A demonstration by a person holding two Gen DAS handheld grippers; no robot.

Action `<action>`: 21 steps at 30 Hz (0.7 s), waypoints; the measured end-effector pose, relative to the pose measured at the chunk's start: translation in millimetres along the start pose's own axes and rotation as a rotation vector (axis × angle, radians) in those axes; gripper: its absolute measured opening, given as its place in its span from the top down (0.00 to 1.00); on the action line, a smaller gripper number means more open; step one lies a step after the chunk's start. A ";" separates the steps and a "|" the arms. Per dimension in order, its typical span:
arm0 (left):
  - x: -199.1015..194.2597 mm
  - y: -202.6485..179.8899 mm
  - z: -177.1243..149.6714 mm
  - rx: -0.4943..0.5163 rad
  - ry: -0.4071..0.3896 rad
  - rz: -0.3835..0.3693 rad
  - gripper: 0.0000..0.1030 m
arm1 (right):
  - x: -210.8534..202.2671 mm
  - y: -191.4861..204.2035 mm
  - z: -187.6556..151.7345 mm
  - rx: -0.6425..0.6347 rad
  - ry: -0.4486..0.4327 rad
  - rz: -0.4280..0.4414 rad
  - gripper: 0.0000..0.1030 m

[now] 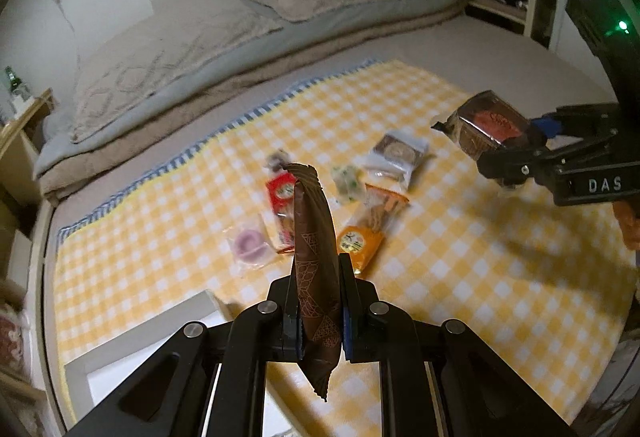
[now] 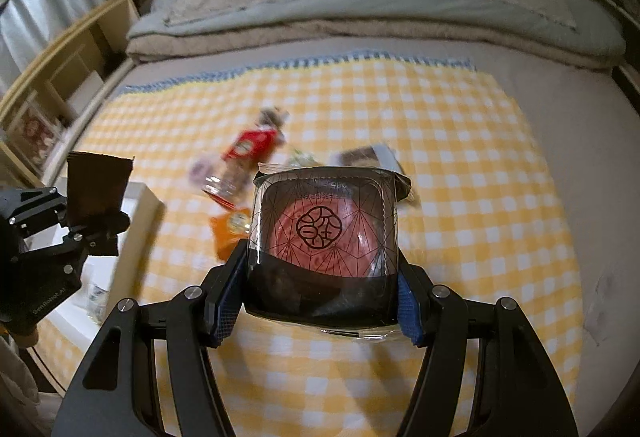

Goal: Organize snacks
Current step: 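Carry both cakes over the white tray and open both tools to release them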

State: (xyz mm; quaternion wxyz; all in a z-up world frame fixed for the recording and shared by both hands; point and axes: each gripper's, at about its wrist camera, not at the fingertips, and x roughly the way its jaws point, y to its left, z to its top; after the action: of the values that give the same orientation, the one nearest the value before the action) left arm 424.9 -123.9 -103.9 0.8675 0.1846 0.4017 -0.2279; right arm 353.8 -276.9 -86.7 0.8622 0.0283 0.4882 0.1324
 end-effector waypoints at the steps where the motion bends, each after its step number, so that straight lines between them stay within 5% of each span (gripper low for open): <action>1: -10.2 2.6 -2.1 -0.007 -0.007 0.010 0.87 | -5.0 4.7 1.0 -0.004 -0.008 0.005 0.37; 21: -194.6 72.5 -111.6 -0.245 -0.026 0.145 0.87 | -55.4 155.6 -4.0 -0.139 -0.074 0.189 0.37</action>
State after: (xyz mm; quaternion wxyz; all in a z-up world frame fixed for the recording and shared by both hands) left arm 284.4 40.4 -9.9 0.9030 0.1028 0.4006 -0.1162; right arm 292.1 -141.6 -14.8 0.8632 0.0192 0.4407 0.2455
